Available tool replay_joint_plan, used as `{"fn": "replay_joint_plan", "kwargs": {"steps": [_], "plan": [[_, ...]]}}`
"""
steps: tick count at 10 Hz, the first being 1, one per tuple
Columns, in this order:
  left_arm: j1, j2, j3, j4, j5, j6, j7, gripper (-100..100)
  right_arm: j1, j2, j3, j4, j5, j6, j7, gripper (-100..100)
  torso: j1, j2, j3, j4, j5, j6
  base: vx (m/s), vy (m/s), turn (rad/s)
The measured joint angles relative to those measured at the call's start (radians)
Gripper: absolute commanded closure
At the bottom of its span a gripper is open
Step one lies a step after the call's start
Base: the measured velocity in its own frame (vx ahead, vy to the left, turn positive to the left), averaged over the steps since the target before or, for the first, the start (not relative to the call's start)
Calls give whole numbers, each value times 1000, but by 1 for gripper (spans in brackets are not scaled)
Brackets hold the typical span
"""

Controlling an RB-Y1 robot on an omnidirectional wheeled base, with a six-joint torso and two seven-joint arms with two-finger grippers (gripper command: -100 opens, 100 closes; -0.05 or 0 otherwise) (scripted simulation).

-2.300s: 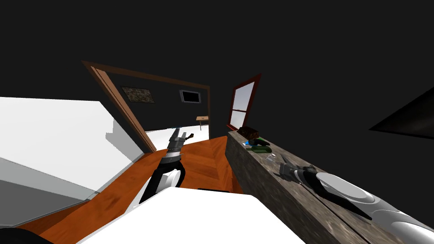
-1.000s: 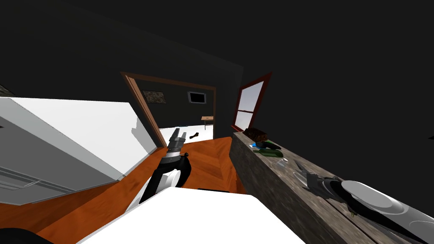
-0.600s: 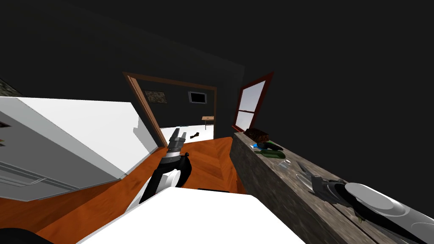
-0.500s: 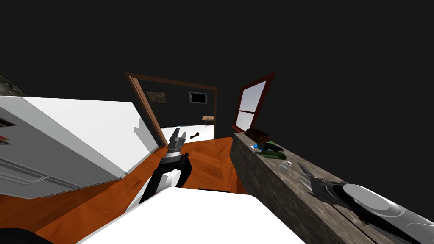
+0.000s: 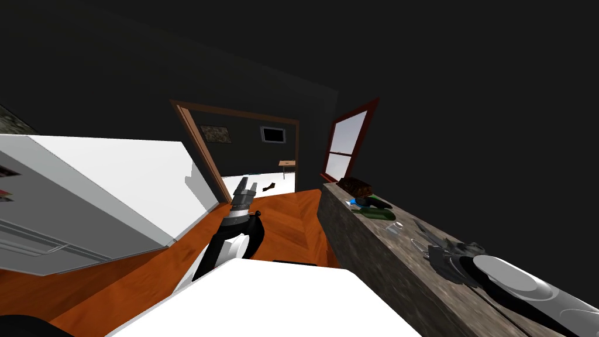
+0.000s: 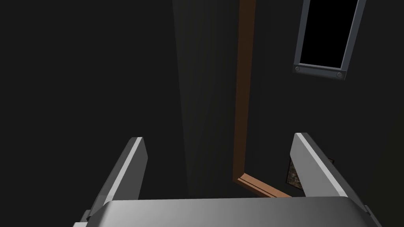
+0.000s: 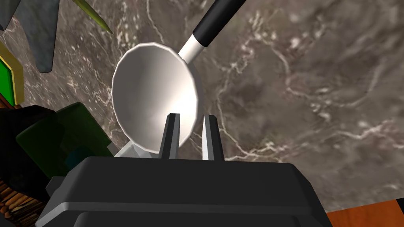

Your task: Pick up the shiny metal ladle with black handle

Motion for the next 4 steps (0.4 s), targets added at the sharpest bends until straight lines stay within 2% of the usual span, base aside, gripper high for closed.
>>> {"fn": "replay_joint_plan", "kwargs": {"steps": [1, 2, 3, 4], "plan": [[0, 0, 0, 0, 0, 0, 0, 0, 0, 0, 0, 0, 0, 0, 0, 0, 0, 0, 0, 0, 0, 0, 0, 0, 0], [0, 0, 0, 0, 0, 0, 0, 0, 0, 0, 0, 0, 0, 0, -1, 100, 1, 0, 0, 0, 0, 0, -18, 24, -57], [0, 0, 0, 0, 0, 0, 0, 0, 21, -16, -13, -21, -6, -2, -6, 100, 2, 1, 1, 0, 2, 1, -11, 13, -27], [0, 0, 0, 0, 0, 0, 0, 0, 23, -19, -15, -24, -7, -3, -8, 0, 2, 1, 1, 0, 1, 0, 0, 0, 0]]}}
